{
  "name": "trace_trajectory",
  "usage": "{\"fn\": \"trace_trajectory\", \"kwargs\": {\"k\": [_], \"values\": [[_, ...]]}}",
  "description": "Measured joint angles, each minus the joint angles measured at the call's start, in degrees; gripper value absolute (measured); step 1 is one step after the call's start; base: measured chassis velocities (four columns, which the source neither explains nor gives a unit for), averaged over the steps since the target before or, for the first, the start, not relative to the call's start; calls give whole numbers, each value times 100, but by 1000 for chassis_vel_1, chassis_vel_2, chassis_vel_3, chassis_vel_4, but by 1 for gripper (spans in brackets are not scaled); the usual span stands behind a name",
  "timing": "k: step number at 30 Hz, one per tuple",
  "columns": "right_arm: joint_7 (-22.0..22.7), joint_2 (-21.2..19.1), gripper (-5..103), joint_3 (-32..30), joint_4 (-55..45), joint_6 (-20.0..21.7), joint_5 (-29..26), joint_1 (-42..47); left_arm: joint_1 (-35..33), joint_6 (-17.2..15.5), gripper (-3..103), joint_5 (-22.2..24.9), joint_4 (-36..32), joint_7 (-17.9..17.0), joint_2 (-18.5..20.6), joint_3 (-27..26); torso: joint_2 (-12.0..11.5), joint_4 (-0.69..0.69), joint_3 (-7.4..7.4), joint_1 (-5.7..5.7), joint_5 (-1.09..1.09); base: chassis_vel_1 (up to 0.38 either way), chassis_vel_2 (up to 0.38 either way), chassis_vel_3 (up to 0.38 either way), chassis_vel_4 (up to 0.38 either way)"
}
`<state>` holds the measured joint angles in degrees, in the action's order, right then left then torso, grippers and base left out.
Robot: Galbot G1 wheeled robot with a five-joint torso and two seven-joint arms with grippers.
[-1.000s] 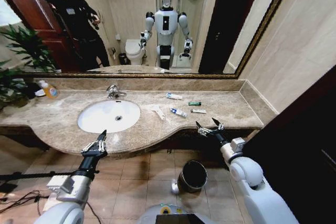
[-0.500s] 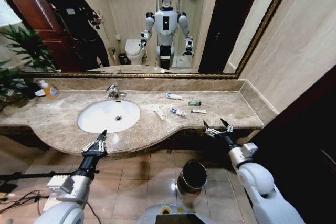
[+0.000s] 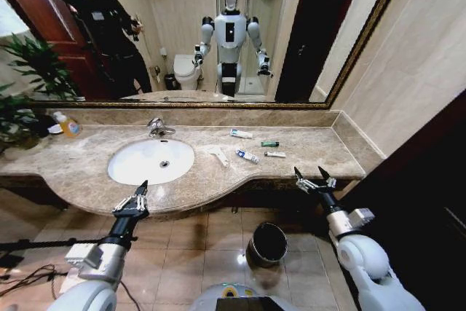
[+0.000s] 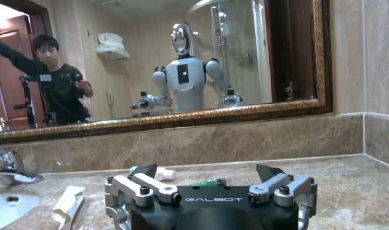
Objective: Pick up the trash from the sink and place it in the trash bin.
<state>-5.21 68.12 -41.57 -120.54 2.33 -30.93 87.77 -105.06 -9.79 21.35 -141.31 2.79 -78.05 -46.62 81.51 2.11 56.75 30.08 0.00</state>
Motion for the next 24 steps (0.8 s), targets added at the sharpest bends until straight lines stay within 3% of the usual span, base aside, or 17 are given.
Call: {"fn": "trace_trajectory", "kwargs": {"k": [5, 14, 18, 24], "values": [[-100, -52, 100, 38, 135, 44, 38, -106, 0, 0, 0, 0, 0, 0, 0, 0, 0, -1, 0, 0, 0, 0, 0, 0, 0], [-913, -519, 100, 200, 354, 717, -24, -740, 0, 0, 0, 0, 0, 0, 0, 0, 0, 0, 0, 1, 0, 0, 0, 0, 0], [-825, -750, 100, 324, 322, 1056, -194, -952, 0, 0, 0, 0, 0, 0, 0, 0, 0, 0, 0, 1, 0, 0, 0, 0, 0], [-702, -831, 100, 496, 346, 1207, -116, -1260, 0, 0, 0, 0, 0, 0, 0, 0, 0, 0, 1, 1, 1, 0, 0, 0, 0]]}}
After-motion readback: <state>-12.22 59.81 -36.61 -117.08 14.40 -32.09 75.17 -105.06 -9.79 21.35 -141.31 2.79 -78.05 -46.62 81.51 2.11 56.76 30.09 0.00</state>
